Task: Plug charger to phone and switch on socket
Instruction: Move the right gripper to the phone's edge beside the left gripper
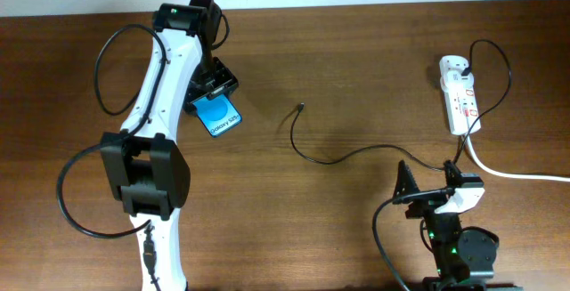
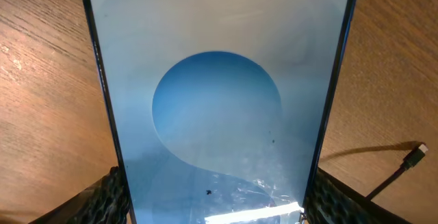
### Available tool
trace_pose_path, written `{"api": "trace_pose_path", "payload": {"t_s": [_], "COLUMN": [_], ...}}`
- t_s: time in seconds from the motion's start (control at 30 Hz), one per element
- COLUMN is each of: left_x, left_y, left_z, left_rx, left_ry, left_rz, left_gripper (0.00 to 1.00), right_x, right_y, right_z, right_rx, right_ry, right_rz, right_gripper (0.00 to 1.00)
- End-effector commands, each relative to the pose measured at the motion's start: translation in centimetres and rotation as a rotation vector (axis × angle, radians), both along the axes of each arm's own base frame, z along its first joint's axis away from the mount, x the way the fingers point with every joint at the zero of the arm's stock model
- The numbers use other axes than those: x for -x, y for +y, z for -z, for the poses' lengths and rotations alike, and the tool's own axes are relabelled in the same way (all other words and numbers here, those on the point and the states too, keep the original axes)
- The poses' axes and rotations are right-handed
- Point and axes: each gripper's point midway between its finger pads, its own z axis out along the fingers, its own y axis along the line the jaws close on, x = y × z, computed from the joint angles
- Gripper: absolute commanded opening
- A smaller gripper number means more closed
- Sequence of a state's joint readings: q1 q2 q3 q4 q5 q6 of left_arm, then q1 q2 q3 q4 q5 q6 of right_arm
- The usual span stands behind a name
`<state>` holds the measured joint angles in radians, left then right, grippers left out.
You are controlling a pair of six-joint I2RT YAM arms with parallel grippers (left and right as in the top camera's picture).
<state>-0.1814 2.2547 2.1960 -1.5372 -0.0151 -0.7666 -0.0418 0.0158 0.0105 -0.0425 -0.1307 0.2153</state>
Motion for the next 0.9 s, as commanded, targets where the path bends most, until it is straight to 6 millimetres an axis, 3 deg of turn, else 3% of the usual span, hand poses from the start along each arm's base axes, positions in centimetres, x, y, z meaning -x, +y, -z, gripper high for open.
{"api": "trace_pose_path", "payload": {"t_s": [0.0,0.1,0.2,0.37,0.5,0.67,0.7,0.77,0.87], "left_x": [-0.2,-0.2,-0.6,-0.7,-0.5,-0.4,-0.4,-0.4,-0.5], "left_y": [-1.0,-1.7,-2.8,-4.0,-4.9,-5.5,-5.5,-5.6,-5.6], "left_z": [-0.6,-0.7,-0.8,-1.0,-1.4,-1.7,-1.7,-1.7,-1.7], "left_rx": [0.054,0.096,0.155,0.245,0.330,0.373,0.375,0.376,0.375], "left_ry": [-0.011,-0.010,-0.023,-0.022,-0.008,0.026,0.034,0.045,0.049], "left_rz": [0.014,0.014,0.035,0.031,0.014,-0.131,-0.169,-0.231,-0.278], "left_gripper": [0.00,0.00,0.00,0.00,0.00,0.00,0.00,0.00,0.00], "right_x": [0.5,0.6,-0.1,-3.7,-6.4,-9.1,-10.1,-11.2,-12.9], "right_y": [2.1,2.6,4.0,7.3,8.9,11.5,11.9,13.1,16.3], "right_z": [-1.7,-4.6,-6.2,-9.3,-9.7,-6.7,-4.9,-3.1,-0.2], "right_rx": [-0.016,-0.029,-0.041,-0.164,-0.255,-0.382,-0.430,-0.472,-0.481], "right_ry": [-0.040,-0.056,0.011,0.300,0.495,0.602,0.653,0.705,0.782], "right_rz": [-0.123,-0.154,-0.240,-0.456,-0.560,-0.784,-0.788,-0.788,-0.689], "right_gripper": [0.98,0.98,0.98,0.98,0.98,0.99,0.94,0.83,0.79]}}
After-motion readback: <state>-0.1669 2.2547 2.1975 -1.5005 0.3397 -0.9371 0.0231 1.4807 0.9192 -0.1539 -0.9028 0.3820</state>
